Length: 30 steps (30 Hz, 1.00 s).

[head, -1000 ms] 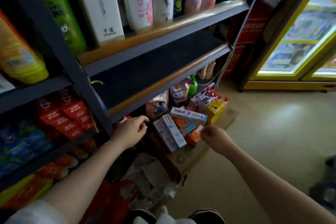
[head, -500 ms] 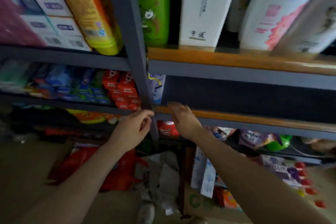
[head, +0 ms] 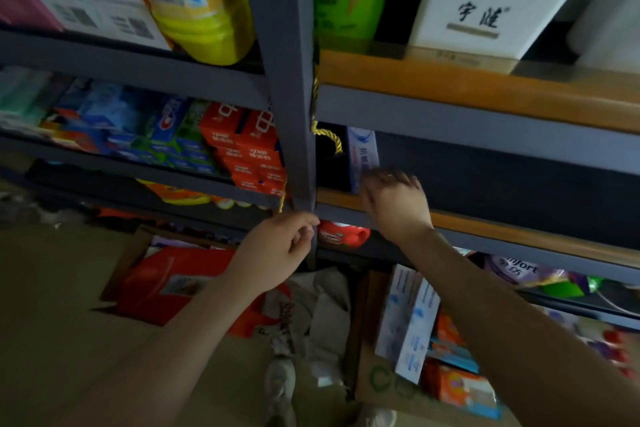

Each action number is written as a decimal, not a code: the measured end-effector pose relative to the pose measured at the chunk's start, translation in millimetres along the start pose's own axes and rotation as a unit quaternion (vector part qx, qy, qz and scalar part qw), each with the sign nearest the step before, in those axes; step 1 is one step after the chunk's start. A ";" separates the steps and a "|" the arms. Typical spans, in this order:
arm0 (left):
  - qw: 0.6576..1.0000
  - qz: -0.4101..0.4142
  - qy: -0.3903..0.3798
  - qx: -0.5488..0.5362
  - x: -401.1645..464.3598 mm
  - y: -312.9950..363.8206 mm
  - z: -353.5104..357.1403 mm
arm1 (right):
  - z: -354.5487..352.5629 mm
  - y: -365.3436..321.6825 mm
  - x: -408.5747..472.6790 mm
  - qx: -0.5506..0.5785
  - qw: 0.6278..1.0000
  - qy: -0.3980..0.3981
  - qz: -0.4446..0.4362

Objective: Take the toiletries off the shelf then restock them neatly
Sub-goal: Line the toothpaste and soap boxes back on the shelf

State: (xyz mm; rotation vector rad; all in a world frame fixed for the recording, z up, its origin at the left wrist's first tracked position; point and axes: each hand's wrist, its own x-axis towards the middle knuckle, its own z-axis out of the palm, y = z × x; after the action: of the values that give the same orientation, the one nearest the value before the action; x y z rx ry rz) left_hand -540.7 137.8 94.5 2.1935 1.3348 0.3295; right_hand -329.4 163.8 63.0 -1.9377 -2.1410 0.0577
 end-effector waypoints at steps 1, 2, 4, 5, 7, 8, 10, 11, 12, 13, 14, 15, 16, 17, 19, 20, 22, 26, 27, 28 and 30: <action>1.000 0.001 -0.003 -0.007 1.5 1.2 -0.3 | -0.5 1.8 3.1 0.024 0.998 0.006 0.055; 1.000 0.003 -0.007 -0.011 2.5 1.7 -0.6 | -1.9 0.3 8.8 0.061 0.990 -0.018 0.127; 1.000 0.009 -0.012 -0.012 4.0 0.2 -1.4 | -2.5 -5.6 23.1 0.144 0.949 -0.094 0.265; 1.000 0.013 -0.011 -0.013 4.0 -1.5 -2.0 | -1.8 -8.1 29.8 0.174 0.929 -0.105 0.309; 1.000 0.025 -0.009 -0.015 3.5 -6.9 -2.5 | -1.0 -9.6 41.7 0.213 0.909 -0.093 0.347; 0.999 0.030 -0.009 -0.018 3.5 -9.6 -2.9 | -3.7 -9.4 45.7 0.234 0.900 -0.083 0.358; 0.999 0.027 -0.013 -0.036 4.0 -10.5 -3.7 | -13.4 -5.3 47.3 0.345 0.846 -0.062 0.403; 0.998 0.017 -0.018 -0.057 4.2 -7.8 -3.8 | -22.1 -5.0 43.8 0.425 0.797 -0.053 0.425; 0.996 0.004 -0.026 -0.089 4.1 -3.4 -2.8 | -33.1 -5.9 36.5 0.515 0.732 -0.055 0.442; 0.991 -0.012 -0.036 -0.132 3.5 3.4 -1.2 | -45.0 -7.4 24.6 0.601 0.661 -0.066 0.445; 0.982 -0.029 -0.038 -0.184 3.0 10.3 1.9 | -56.4 -10.6 8.5 0.677 0.588 -0.083 0.435; 0.967 -0.053 -0.030 -0.248 2.0 16.7 6.6 | -65.0 -13.1 -12.4 0.738 0.518 -0.110 0.418; 0.945 -0.084 -0.012 -0.315 1.2 24.0 12.1 | -71.5 -16.0 -34.5 0.780 0.458 -0.136 0.403; 0.922 -0.118 0.007 -0.369 0.9 32.7 16.6 | -75.4 -18.1 -56.6 0.806 0.418 -0.159 0.388; 0.883 -0.176 0.024 -0.434 0.9 50.3 24.2 | -72.8 -18.5 -96.8 0.827 0.386 -0.197 0.358; 0.864 -0.197 0.018 -0.463 -0.2 60.0 26.1 | -70.2 -16.6 -113.5 0.822 0.392 -0.220 0.350; 0.830 -0.219 -0.011 -0.514 -2.8 75.3 31.1 | -66.9 -11.4 -135.4 0.807 0.421 -0.249 0.331; 0.840 -0.201 -0.077 -0.498 -11.4 95.3 42.8 | -73.5 -3.3 -161.5 0.743 0.537 -0.242 0.318; 0.844 -0.190 -0.082 -0.495 -13.1 100.0 45.8 | -70.6 2.2 -166.1 0.707 0.584 -0.239 0.321; 0.847 -0.179 -0.081 -0.494 -14.8 105.9 47.8 | -69.3 6.4 -170.3 0.653 0.642 -0.239 0.323; 0.845 -0.159 -0.078 -0.504 -18.0 114.9 51.6 | -66.9 12.1 -179.2 0.524 0.758 -0.235 0.309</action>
State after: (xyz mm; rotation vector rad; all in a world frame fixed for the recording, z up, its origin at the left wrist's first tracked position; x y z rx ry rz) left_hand -439.8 64.2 118.5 1.0741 1.0379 0.5491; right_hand -288.7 -20.5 96.8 -1.7859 -1.0015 1.6081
